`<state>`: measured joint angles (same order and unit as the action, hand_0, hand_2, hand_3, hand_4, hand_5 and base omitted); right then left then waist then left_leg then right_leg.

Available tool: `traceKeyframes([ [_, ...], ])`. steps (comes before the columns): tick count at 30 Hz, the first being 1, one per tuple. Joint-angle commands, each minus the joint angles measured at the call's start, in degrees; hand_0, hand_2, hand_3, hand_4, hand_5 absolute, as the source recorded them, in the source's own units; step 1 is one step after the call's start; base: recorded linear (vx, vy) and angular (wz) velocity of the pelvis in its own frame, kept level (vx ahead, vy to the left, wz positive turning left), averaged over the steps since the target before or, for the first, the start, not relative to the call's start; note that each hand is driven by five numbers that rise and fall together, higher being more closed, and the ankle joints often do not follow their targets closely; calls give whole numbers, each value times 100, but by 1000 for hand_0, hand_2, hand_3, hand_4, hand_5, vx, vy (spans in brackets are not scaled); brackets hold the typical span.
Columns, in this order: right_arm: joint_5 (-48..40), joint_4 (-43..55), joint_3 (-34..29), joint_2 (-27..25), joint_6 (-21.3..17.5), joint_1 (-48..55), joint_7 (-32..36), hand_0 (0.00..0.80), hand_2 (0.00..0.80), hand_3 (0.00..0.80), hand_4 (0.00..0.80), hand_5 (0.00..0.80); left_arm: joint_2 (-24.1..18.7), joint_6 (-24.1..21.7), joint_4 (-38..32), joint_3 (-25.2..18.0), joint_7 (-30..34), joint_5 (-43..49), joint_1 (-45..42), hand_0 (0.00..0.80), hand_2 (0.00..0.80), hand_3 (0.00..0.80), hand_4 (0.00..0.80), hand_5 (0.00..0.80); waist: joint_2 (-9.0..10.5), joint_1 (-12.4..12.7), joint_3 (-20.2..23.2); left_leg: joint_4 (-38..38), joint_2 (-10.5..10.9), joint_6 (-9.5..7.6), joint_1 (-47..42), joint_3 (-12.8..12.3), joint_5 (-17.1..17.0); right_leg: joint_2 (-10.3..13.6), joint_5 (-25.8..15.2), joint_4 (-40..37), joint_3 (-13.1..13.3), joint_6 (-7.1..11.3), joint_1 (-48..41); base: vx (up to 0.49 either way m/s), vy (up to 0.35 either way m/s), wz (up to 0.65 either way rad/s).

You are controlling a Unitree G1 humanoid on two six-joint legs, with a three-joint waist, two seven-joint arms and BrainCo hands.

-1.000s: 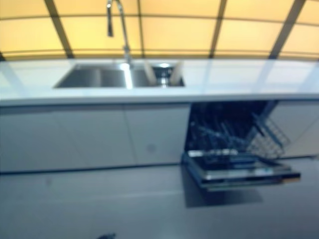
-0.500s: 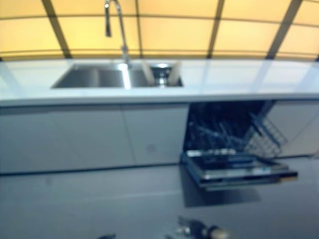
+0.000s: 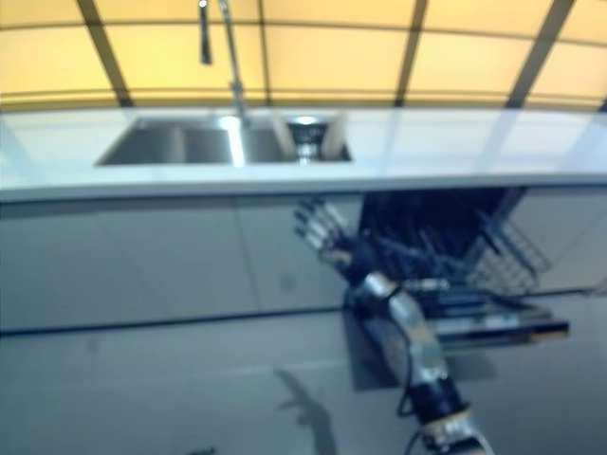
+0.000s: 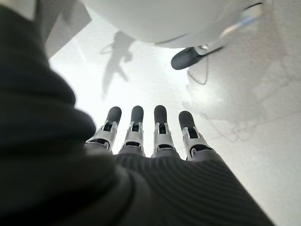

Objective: Take plates into dishwasher

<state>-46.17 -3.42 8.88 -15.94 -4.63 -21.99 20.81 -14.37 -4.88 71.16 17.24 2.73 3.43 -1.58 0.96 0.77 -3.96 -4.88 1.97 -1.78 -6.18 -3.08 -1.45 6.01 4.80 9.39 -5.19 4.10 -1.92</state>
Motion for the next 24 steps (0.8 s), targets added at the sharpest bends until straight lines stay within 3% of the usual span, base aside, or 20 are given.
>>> traceKeyframes([
  [1, 253, 446, -415, -179, -672, -465, -1155, 0, 0, 0, 0, 0, -83, -151, 376, 199, 20, 44, 291, 0, 0, 0, 0, 0, 44, 100, -18, 615, 232, -301, 170, 214, 434, 637, -1366, 1532, 299, 48, 569, 63, 229, 15],
  [3, 491, 365, -507, -331, -823, -536, -1602, 0, 0, 0, 0, 0, -69, -7, 364, 297, -68, 63, 335, 0, 0, 0, 0, 0, -2, 82, -41, 652, 290, -361, 170, 339, 464, 694, -1706, 2308, 433, 54, 852, 76, 197, 27],
  [6, 1015, 329, -562, -641, -928, -769, -2272, 0, 0, 0, 0, 0, -36, 335, 164, 469, -248, -35, 268, 0, 0, 0, 0, 0, 19, 67, -86, 656, 361, -387, 67, 400, 552, 658, -1872, 2406, 408, 115, 1267, 130, 82, 36],
  [9, 1147, 232, -675, -981, -955, -1031, -2642, 0, 0, 0, 0, 0, 24, 480, 120, 476, -402, 25, 177, 0, 0, 0, 0, 0, 167, 33, -116, 683, 503, -368, -61, 466, 699, 397, -1694, 1483, 259, 114, 1340, 233, -48, 16],
  [12, 1296, 31, -800, -1275, -1004, -1238, -2920, 0, 0, 0, 0, 0, 125, 547, 237, 434, -523, 187, 145, 0, 0, 0, 0, 0, 291, -81, -126, 720, 672, -281, -297, 615, 911, -39, -1473, -60, 81, 143, 1257, 366, -85, 7],
  [15, 1516, -36, -917, -1544, -870, -1366, -3147, 0, 0, 0, 0, 0, 233, 556, 344, 436, -670, 229, 98, 0, 0, 0, 0, 0, 279, -213, -105, 664, 733, -241, -657, 849, 1054, -340, -1701, -940, -44, 229, 1506, 440, -100, 21],
  [21, 1552, -47, -1005, -1787, -657, -1468, -3206, 0, 0, 0, 0, 0, 302, 538, 293, 532, -896, 438, 100, 0, 0, 0, 0, 0, 424, -261, -105, 890, 734, -332, -1075, 1073, 1634, -141, -2055, -804, -229, 267, 1769, 417, -214, 40],
  [23, 1531, -76, -966, -1795, -519, -1587, -3089, 0, 0, 0, 0, 0, 349, 475, 317, 485, -971, 413, 38, 0, 0, 0, 0, 0, 412, -202, 52, 1038, 653, -147, -1278, 920, 1729, -98, -1821, -672, -594, 169, 1539, 413, -260, 11],
  [24, 1486, -59, -931, -1785, -454, -1624, -3047, 0, 0, 0, 0, 0, 379, 434, 315, 478, -975, 427, -7, 0, 0, 0, 0, 0, 366, -179, 126, 1217, 573, -11, -1373, 801, 1540, -113, -1695, -635, -798, 100, 1440, 372, -244, 7],
])
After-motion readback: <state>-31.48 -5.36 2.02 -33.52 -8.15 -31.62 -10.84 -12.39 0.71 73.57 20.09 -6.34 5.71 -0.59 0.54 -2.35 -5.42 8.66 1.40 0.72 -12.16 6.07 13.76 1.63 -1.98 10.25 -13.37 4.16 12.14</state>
